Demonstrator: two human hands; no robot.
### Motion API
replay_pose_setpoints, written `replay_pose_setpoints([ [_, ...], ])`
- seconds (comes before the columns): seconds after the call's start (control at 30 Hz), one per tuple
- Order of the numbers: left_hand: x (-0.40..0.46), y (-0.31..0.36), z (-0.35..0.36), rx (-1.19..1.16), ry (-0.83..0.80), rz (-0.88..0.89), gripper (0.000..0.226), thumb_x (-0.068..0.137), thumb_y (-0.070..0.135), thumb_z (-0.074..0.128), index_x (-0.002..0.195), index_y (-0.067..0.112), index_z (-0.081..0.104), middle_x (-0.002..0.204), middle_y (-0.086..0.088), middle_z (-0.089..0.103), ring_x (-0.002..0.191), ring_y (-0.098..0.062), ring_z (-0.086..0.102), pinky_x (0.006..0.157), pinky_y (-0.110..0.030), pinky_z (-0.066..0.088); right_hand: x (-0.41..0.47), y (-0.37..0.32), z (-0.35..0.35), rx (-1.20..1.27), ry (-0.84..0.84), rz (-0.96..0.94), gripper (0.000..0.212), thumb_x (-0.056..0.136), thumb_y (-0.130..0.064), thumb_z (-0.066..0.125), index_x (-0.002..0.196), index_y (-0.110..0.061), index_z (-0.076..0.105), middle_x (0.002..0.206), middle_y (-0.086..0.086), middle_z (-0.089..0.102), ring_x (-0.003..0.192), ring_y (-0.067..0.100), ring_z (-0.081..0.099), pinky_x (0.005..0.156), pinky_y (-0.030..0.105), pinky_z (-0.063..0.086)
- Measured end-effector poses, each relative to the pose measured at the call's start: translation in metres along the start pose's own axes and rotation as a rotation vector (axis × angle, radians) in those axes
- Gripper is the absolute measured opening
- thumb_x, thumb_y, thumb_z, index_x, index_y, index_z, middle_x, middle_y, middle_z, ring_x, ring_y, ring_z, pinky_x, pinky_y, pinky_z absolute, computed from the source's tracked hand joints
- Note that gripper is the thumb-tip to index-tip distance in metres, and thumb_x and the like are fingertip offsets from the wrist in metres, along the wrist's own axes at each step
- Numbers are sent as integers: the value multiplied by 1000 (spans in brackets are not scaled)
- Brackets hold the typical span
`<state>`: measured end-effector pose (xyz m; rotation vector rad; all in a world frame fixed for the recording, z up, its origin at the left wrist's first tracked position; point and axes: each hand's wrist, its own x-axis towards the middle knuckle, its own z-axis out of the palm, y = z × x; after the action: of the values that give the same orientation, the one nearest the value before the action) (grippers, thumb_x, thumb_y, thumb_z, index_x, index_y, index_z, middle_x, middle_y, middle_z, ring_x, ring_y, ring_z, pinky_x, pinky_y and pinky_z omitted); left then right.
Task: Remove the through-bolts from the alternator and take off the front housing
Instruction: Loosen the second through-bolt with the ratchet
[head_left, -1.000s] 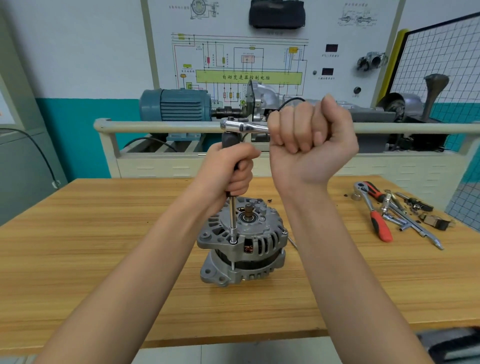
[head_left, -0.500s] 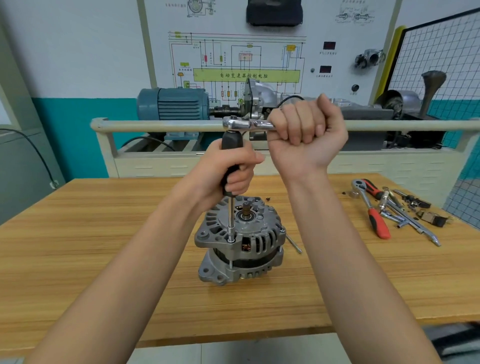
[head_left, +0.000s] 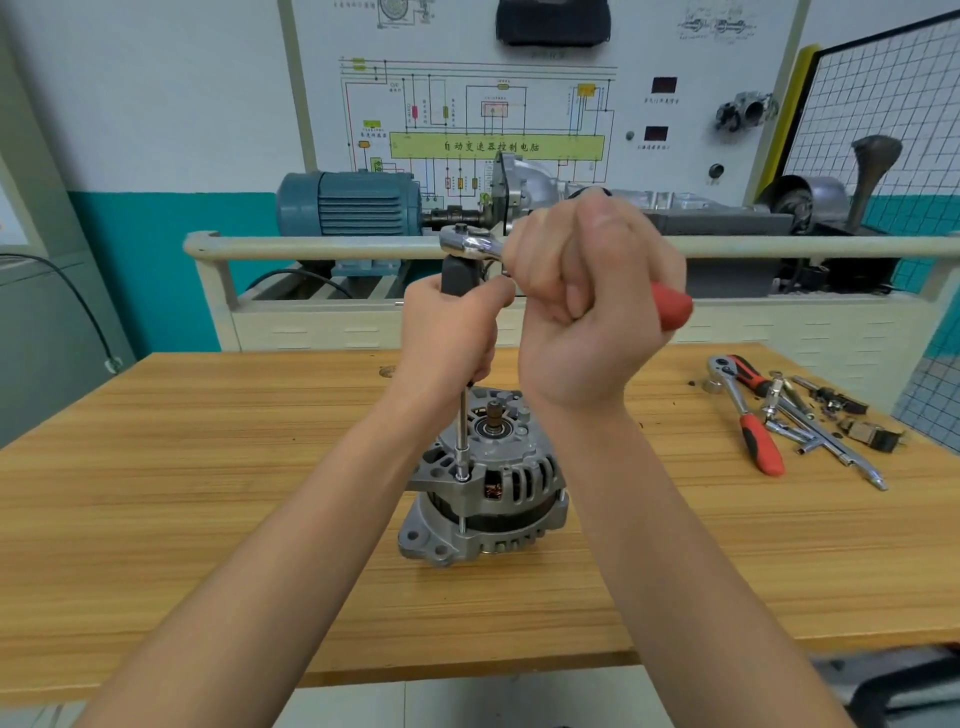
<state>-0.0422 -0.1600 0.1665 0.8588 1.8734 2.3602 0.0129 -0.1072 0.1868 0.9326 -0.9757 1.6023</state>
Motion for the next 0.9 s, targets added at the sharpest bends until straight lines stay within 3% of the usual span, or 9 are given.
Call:
replay_pose_setpoints([
  [0.13,3,0,-12,-82,-237,-29,43,84,0,58,52,16,34,37,6,26,31,-10,19,37,-16,20,17,-5,-19,357,59,239,51,85,-5,35,36,-21,37,35,-3,19,35,11,16,44,23,20],
  [0.23,6,1,-21,-158,-470,-109,35,80,13,59,49,14,43,35,5,28,28,-9,23,37,-16,22,27,-1,-32,627,237,441,48,82,-14,37,33,-16,34,30,-3,22,38,13,9,42,22,18],
  [0.3,6,2,-21,-121,-540,-136,37,78,12,60,47,13,41,34,4,27,26,-8,22,36,-15,21,29,3,-36,740,317,491,47,81,-16,38,34,-16,33,30,-4,23,38,11,7,42,22,16],
  [0.47,3,1,-14,-80,-367,-152,52,89,5,51,42,17,31,34,4,21,27,-9,16,36,-12,17,22,1,-29,612,291,404,48,82,-13,38,35,-19,31,32,-4,25,38,13,10,41,22,20],
  [0.67,-2,-1,0,-32,-22,-105,41,85,0,51,53,15,31,35,5,26,29,-10,19,37,-13,19,3,-1,-3,141,39,65,45,81,-2,41,43,-25,32,38,-8,32,36,8,22,46,27,16],
  [0.73,-2,-1,3,16,72,-75,39,84,1,53,53,15,35,38,5,32,30,-9,27,36,-14,22,-4,0,4,-38,13,-37,39,80,-8,45,48,-25,29,41,-6,31,39,8,26,47,28,18],
  [0.8,-2,-2,3,38,92,-52,37,84,2,55,55,16,37,42,3,33,33,-9,29,37,-16,25,-5,0,6,-91,16,-59,39,80,-8,45,48,-24,29,41,-3,28,39,8,25,47,29,17],
  [0.9,-2,-4,-5,-13,-55,-45,40,83,-3,54,55,16,33,40,5,27,33,-11,21,37,-16,21,7,-2,-4,136,20,84,47,82,-1,36,41,-25,31,36,-6,26,35,8,22,46,27,16],
])
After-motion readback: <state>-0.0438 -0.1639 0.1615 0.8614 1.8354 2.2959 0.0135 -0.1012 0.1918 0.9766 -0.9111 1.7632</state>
